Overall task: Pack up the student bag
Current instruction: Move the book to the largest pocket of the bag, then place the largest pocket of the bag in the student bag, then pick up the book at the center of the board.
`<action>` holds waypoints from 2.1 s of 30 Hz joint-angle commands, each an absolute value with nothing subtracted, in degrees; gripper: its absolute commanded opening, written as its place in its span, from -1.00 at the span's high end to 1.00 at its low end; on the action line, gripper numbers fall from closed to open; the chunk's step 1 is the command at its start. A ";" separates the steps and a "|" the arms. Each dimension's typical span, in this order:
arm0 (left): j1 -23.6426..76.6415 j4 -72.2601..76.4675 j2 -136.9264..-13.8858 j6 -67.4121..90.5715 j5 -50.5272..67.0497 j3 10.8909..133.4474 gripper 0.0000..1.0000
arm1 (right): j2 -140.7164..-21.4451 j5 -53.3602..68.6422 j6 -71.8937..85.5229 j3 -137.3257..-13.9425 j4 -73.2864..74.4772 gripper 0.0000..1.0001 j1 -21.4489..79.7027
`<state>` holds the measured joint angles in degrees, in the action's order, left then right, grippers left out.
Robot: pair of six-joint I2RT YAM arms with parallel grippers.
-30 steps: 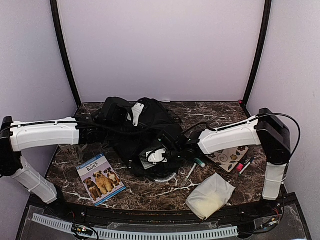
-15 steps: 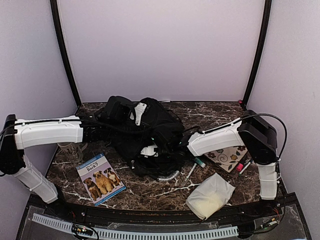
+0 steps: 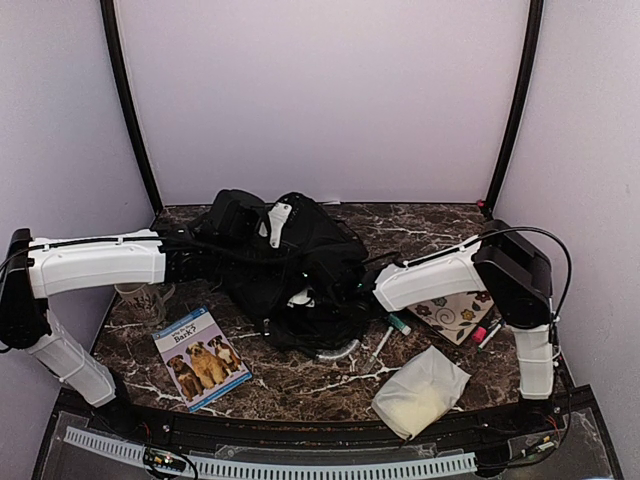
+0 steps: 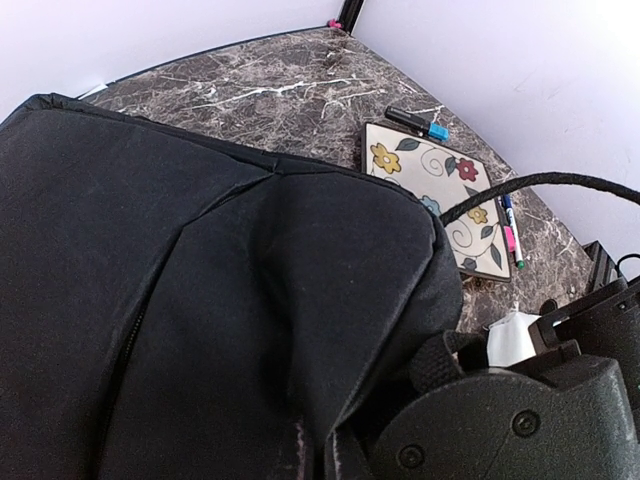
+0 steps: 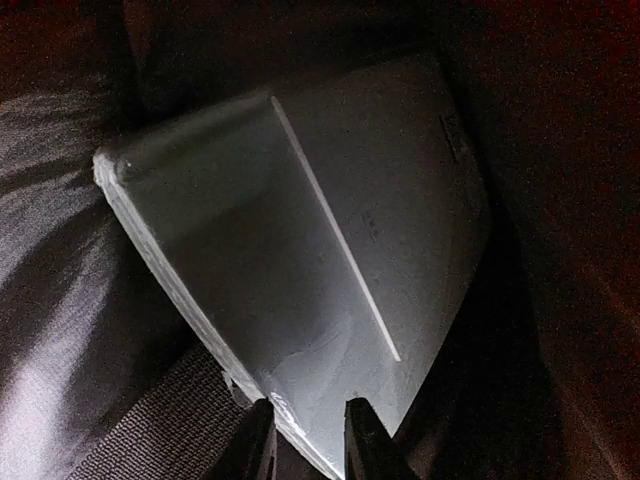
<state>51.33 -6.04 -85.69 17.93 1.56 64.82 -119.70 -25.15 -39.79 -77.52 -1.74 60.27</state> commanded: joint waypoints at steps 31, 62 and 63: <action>51.42 -13.58 -88.71 16.73 -2.03 67.75 1.00 | -96.21 10.63 -27.30 -60.85 23.56 0.18 61.49; 53.27 -36.58 -73.25 32.94 -16.98 63.67 -0.53 | -94.86 40.04 -33.72 -81.92 53.06 0.08 43.35; 51.88 -38.11 -72.95 35.75 -17.20 62.18 -0.54 | -95.07 39.51 -32.79 -81.54 51.84 0.09 43.07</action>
